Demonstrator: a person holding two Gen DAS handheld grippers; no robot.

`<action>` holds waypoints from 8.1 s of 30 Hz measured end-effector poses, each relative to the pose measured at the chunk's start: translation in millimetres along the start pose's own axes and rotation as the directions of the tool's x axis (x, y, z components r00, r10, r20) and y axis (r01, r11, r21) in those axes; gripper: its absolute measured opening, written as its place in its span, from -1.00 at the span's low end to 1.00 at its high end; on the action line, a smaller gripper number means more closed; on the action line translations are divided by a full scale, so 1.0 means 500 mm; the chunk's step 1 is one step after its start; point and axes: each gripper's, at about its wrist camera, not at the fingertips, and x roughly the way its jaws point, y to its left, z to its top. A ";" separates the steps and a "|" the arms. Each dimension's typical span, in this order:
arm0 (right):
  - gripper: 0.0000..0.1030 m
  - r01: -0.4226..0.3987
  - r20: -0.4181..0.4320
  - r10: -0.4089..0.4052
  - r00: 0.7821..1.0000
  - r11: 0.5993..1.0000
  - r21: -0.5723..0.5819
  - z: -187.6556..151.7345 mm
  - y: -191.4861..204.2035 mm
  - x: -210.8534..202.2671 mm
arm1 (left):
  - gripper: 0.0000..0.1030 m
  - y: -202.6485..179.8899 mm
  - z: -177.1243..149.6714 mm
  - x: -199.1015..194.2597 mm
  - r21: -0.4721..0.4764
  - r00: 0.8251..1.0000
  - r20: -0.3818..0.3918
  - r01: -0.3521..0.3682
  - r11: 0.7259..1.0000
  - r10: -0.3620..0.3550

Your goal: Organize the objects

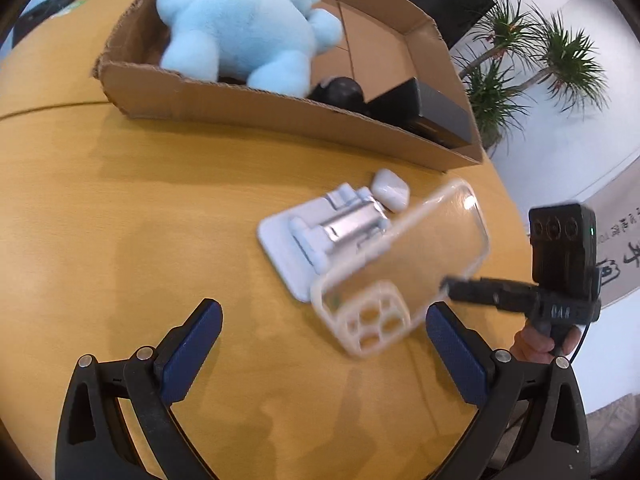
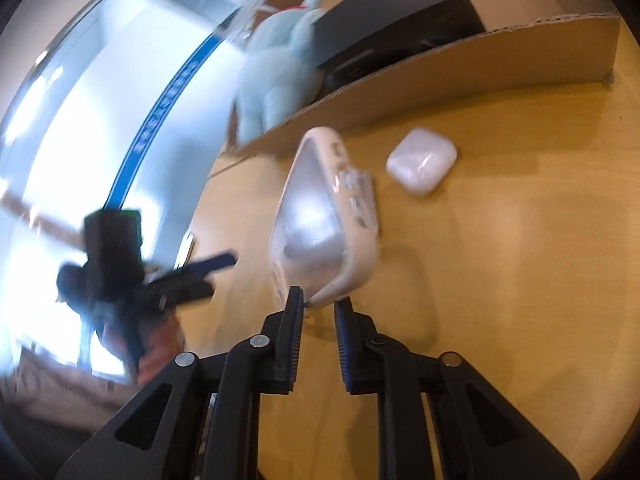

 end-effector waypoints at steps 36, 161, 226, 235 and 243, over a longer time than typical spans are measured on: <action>0.48 0.427 0.035 -0.426 0.904 0.904 -0.026 -0.026 0.008 0.021 | -0.71 -0.076 -0.040 0.120 -0.005 0.989 -0.124 0.074 0.997 -0.074; -0.92 0.651 0.195 -0.624 0.757 0.744 -0.147 -0.090 0.118 0.043 | -0.79 -0.144 -0.067 0.056 0.091 0.976 -0.061 -0.203 0.975 0.209; -0.93 0.703 0.424 -0.585 0.691 0.682 -0.204 0.083 0.235 -0.006 | -0.79 -0.195 0.104 -0.079 0.129 0.958 0.198 -0.235 0.963 0.207; -0.93 0.705 0.439 -0.580 0.687 0.678 -0.208 0.095 0.237 -0.011 | -0.79 -0.201 0.114 -0.085 0.134 0.954 0.213 -0.243 0.961 0.212; -0.93 0.705 0.452 -0.572 0.684 0.677 -0.210 0.111 0.243 -0.010 | -0.79 -0.203 0.131 -0.092 0.138 0.947 0.230 -0.258 0.956 0.222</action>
